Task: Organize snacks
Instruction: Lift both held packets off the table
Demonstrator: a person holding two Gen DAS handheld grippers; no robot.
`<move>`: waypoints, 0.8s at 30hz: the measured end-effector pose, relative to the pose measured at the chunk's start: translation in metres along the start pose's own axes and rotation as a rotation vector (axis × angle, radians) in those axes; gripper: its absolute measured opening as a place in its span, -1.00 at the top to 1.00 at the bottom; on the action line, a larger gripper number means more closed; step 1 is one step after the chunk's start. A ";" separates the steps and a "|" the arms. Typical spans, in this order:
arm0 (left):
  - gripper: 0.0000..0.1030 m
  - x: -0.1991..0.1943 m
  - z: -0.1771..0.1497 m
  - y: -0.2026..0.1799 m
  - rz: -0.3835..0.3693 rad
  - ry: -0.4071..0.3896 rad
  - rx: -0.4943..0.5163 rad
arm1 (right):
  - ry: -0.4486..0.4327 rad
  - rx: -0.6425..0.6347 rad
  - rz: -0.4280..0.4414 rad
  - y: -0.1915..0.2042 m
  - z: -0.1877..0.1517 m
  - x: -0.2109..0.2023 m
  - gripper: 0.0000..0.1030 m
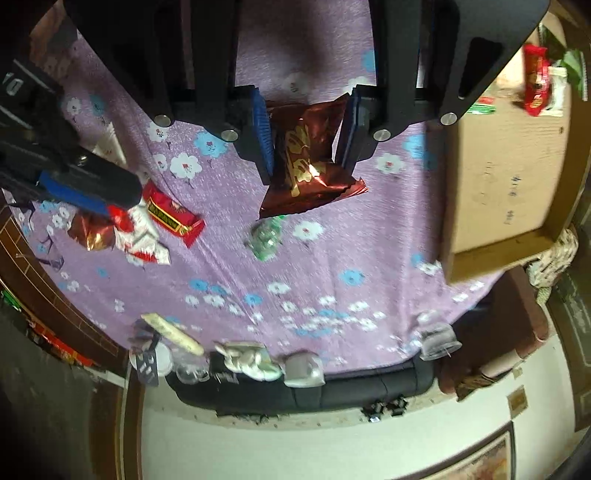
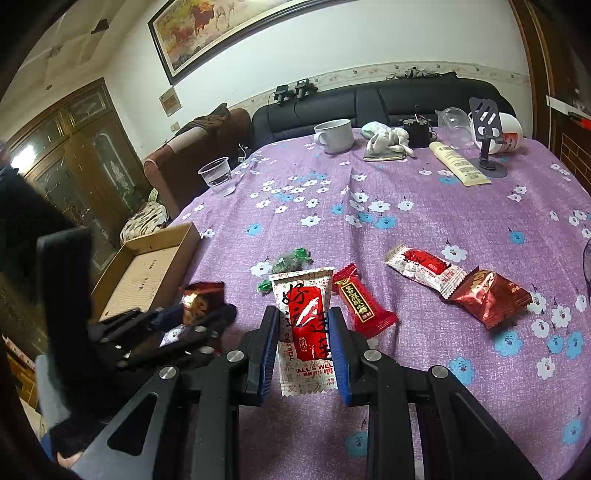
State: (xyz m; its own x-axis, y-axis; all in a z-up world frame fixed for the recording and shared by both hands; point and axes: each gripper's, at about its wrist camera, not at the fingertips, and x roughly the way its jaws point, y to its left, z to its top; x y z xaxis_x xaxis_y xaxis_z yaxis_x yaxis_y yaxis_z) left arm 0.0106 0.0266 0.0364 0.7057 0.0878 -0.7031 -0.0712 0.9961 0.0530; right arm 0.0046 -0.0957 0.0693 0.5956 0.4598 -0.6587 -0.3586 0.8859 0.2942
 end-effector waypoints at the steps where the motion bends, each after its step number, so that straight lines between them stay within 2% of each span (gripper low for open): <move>1: 0.41 -0.003 0.000 0.002 0.012 -0.013 -0.003 | 0.000 -0.006 0.001 0.002 -0.001 0.000 0.47; 9: 0.41 -0.019 -0.007 0.016 0.067 -0.067 -0.021 | -0.006 -0.067 0.001 0.017 -0.005 0.001 0.47; 14: 0.41 -0.026 -0.009 0.031 0.039 -0.064 -0.066 | -0.009 -0.094 0.000 0.023 -0.008 0.001 0.47; 24: 0.41 -0.030 -0.013 0.050 0.033 -0.056 -0.121 | -0.024 -0.128 0.018 0.032 -0.010 -0.002 0.48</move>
State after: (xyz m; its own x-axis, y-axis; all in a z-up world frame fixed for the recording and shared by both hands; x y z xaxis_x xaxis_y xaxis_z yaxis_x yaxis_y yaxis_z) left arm -0.0237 0.0733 0.0511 0.7398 0.1240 -0.6614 -0.1764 0.9842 -0.0128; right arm -0.0154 -0.0688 0.0732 0.6047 0.4779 -0.6372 -0.4570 0.8634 0.2138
